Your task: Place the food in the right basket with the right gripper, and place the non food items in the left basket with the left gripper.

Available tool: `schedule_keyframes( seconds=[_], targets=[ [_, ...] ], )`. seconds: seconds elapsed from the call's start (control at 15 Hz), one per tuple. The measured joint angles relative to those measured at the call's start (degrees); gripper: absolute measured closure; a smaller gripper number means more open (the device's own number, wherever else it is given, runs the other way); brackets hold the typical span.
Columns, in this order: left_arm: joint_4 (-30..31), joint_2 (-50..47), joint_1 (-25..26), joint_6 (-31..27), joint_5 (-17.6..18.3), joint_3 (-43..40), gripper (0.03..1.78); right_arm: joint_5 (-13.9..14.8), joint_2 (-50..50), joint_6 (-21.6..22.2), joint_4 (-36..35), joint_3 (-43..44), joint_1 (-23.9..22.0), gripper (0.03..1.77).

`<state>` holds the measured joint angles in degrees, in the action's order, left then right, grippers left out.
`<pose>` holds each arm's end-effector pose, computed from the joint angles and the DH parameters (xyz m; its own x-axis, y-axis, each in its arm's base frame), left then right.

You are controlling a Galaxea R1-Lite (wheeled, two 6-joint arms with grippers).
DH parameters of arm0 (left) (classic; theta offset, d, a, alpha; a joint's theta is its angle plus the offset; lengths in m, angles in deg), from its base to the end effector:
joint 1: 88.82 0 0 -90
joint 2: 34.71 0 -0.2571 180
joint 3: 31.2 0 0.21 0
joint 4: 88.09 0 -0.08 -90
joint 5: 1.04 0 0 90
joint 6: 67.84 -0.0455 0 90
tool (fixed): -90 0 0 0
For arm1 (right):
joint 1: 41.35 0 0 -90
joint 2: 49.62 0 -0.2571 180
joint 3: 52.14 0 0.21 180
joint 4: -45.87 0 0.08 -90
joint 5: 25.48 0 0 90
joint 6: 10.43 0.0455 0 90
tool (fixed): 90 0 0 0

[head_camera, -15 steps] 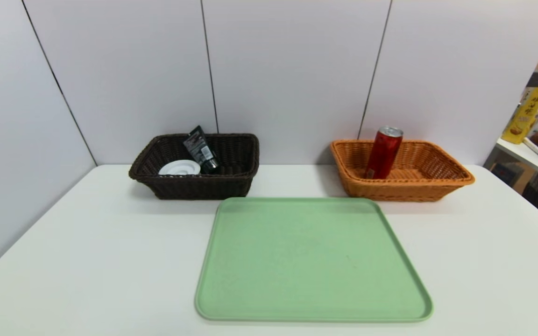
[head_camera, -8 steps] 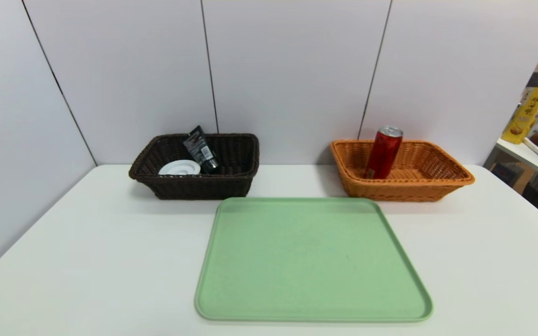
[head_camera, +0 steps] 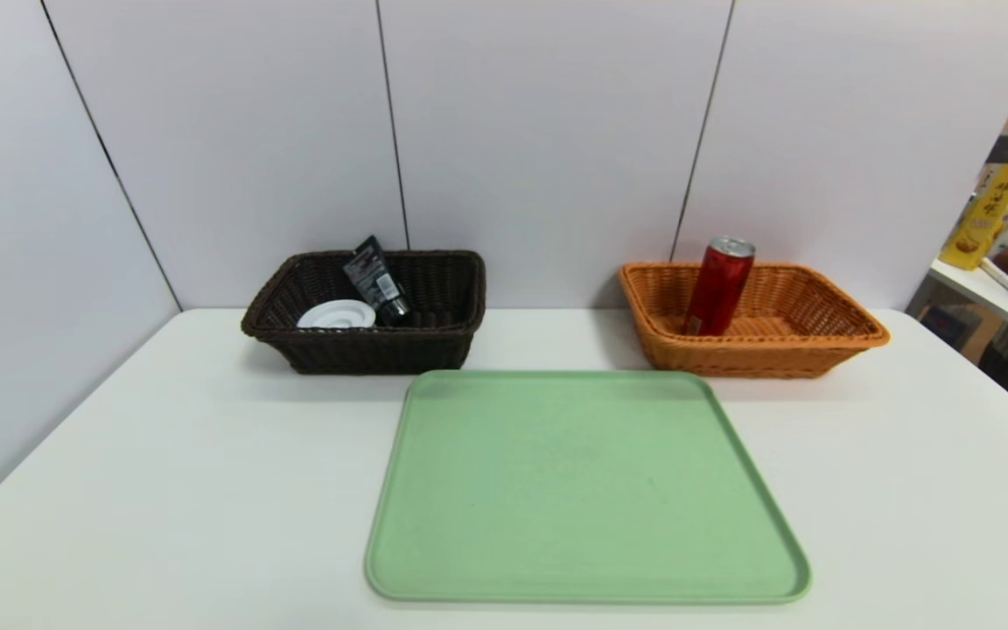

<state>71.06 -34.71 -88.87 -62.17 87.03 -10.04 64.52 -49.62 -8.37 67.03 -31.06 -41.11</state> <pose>0.0642 0.0015 0.0765 0.9994 0.0328 0.0054 -0.0321 0.9946 -0.0990 0.0643 0.0003 0.0754 1.0000 0.0042 -0.0014 -0.0041 0.9993 0.0359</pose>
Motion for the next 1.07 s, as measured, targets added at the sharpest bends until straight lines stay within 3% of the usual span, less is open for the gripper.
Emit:
schedule_keyframes(
  seconds=[1.07],
  targets=[
    [0.0,0.0,-0.1,0.0,0.0,0.0,0.12,0.0,0.0,0.0,0.0,0.0,0.0,0.1]
  ],
)
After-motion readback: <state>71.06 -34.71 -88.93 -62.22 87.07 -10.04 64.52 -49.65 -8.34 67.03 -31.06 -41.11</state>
